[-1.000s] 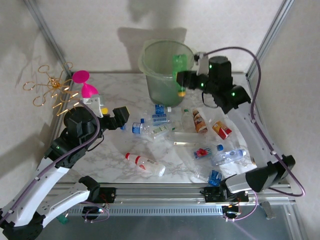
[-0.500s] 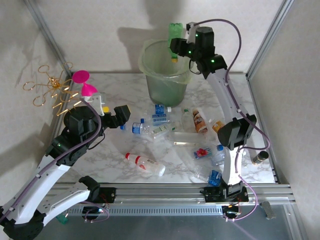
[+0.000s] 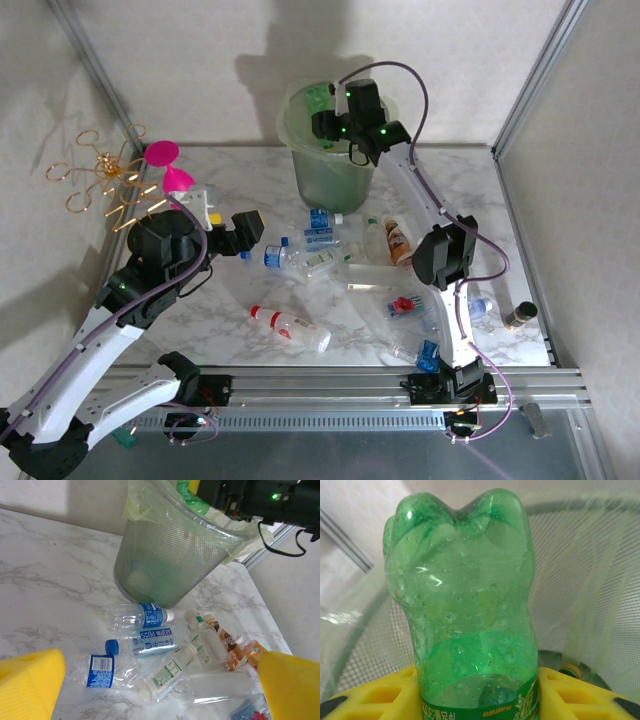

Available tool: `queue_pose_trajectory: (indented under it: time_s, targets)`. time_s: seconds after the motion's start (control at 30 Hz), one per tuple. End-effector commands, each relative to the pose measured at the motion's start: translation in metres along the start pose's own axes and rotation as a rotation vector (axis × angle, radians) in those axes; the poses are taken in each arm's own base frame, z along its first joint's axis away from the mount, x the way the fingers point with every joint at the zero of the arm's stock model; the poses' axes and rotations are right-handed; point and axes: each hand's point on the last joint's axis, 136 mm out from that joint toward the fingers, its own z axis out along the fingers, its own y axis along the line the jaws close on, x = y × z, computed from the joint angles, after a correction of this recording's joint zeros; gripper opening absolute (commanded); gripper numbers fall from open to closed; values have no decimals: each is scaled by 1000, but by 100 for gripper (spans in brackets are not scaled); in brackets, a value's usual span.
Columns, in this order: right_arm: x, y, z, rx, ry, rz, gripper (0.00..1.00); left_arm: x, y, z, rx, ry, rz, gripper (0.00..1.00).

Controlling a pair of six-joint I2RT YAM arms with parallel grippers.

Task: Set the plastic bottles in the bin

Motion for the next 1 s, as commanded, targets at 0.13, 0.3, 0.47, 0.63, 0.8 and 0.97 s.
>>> queue_pose_trajectory:
  time_s: [0.13, 0.3, 0.47, 0.63, 0.8, 0.97]
  targets:
    - [19, -20, 18, 92, 49, -80, 50, -4, -7, -2, 33, -13, 5, 99]
    - [32, -22, 26, 95, 84, -96, 56, -3, -8, 0, 35, -9, 1, 98]
    - [27, -17, 22, 78, 76, -93, 71, -5, -8, -2, 36, -13, -2, 99]
    - [13, -13, 11, 80, 42, -99, 74, -6, -9, -3, 39, -16, -7, 99]
    - [5, -12, 3, 88, 24, -98, 74, -7, -9, -6, 42, -20, -12, 99]
    - [-11, -9, -12, 92, -11, -103, 74, -8, -9, -9, 43, -21, -11, 99]
